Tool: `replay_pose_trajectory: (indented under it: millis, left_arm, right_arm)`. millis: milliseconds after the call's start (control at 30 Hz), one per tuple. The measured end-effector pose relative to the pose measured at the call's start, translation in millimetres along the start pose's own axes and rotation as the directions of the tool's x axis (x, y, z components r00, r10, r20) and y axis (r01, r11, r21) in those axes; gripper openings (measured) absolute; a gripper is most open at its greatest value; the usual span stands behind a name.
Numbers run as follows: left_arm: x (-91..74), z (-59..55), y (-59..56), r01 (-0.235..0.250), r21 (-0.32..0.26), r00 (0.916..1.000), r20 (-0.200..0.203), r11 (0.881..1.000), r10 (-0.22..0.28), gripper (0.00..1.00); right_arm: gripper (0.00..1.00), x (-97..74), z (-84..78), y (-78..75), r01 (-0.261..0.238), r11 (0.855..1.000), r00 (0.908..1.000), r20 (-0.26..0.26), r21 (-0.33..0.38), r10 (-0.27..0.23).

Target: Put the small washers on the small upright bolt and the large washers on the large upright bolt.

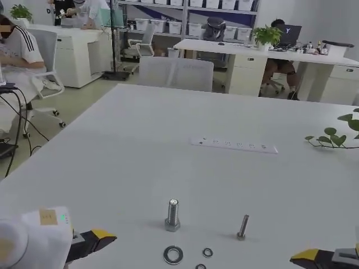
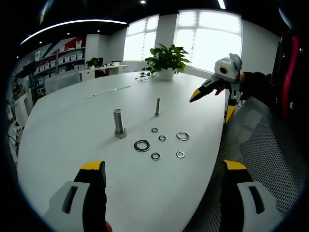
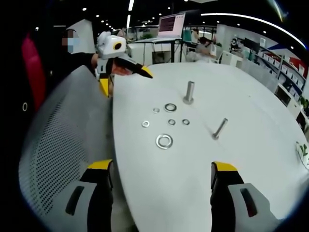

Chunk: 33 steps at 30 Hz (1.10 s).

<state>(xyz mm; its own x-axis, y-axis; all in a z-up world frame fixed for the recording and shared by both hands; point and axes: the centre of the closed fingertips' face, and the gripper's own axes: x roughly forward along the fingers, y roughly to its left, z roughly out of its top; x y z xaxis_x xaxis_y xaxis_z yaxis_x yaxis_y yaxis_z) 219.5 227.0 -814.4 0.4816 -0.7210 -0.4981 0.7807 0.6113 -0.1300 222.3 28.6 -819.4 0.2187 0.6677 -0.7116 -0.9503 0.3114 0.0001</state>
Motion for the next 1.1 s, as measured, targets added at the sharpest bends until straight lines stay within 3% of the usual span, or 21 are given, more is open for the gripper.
replay_pose_trajectory:
  millis: [600, 1100]
  left_arm:
    - [0.2, 0.0, 0.2, -0.006, -0.004, 0.9999, 0.013, 1.000, 0.006, 1.00]
    - [-3.3, 3.3, -3.8, 0.022, 0.016, 0.9998, 0.001, 1.000, -0.022, 0.98]
  right_arm:
    - [0.83, -1.3, 2.0, -1.7, -0.005, 0.999, 0.9994, -0.034, -0.033, 0.004]
    - [0.82, -8.4, 7.5, 0.7, 0.023, 1.000, 0.9989, -0.039, -0.021, -0.024]
